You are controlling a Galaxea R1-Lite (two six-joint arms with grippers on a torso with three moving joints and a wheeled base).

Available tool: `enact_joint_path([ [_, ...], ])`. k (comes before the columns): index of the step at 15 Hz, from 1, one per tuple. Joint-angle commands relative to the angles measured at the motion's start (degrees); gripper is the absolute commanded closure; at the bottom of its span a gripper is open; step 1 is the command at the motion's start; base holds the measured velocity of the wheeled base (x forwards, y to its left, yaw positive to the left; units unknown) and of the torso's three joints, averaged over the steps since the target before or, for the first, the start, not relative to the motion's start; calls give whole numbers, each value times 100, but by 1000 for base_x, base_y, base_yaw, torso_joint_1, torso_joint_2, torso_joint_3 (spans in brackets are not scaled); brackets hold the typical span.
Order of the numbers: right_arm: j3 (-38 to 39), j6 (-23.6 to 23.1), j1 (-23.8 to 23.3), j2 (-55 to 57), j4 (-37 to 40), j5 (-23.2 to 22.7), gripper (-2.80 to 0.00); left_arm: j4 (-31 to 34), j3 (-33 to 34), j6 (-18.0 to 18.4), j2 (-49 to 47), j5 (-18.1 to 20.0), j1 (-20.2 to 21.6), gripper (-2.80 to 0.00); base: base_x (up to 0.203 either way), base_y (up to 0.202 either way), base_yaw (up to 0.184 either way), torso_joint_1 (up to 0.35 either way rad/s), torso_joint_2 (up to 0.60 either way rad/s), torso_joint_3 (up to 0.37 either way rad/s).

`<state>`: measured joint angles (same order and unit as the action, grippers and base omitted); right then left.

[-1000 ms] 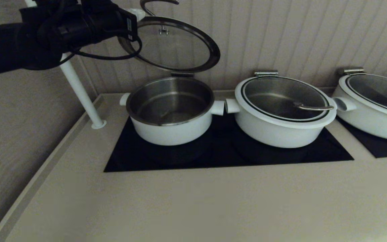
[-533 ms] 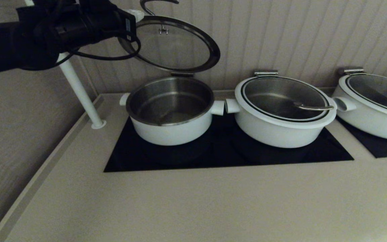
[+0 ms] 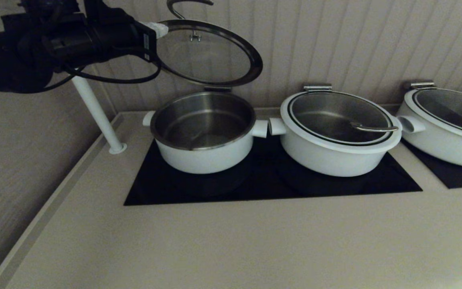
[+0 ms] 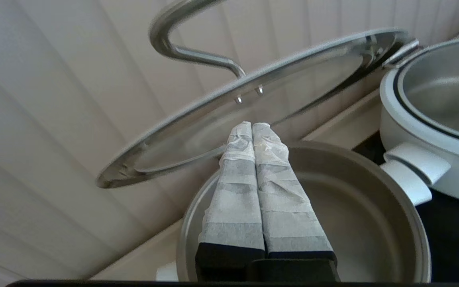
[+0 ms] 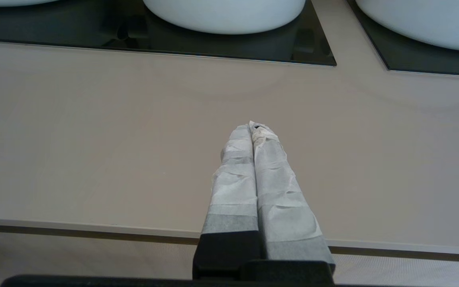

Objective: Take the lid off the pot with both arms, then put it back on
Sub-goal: Open the pot lid completely

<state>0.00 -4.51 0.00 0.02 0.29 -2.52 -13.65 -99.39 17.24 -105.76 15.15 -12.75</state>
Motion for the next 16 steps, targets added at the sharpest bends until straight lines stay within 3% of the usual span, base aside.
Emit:
enact_joint_path([
  [1,0,-6,0,15,-3,-2,0,-125,-101,1,22,14,1,0,0,0,0,0,0,0],
  [7,0,1,0,6,-3,-2,0,-416,-1236,-45,-528,7,1,0,0,0,0,0,0,0],
  [16,0,-6,0,6,-3,-2,0,-858,-1214,-27,-1087,5,1,0,0,0,0,0,0,0],
])
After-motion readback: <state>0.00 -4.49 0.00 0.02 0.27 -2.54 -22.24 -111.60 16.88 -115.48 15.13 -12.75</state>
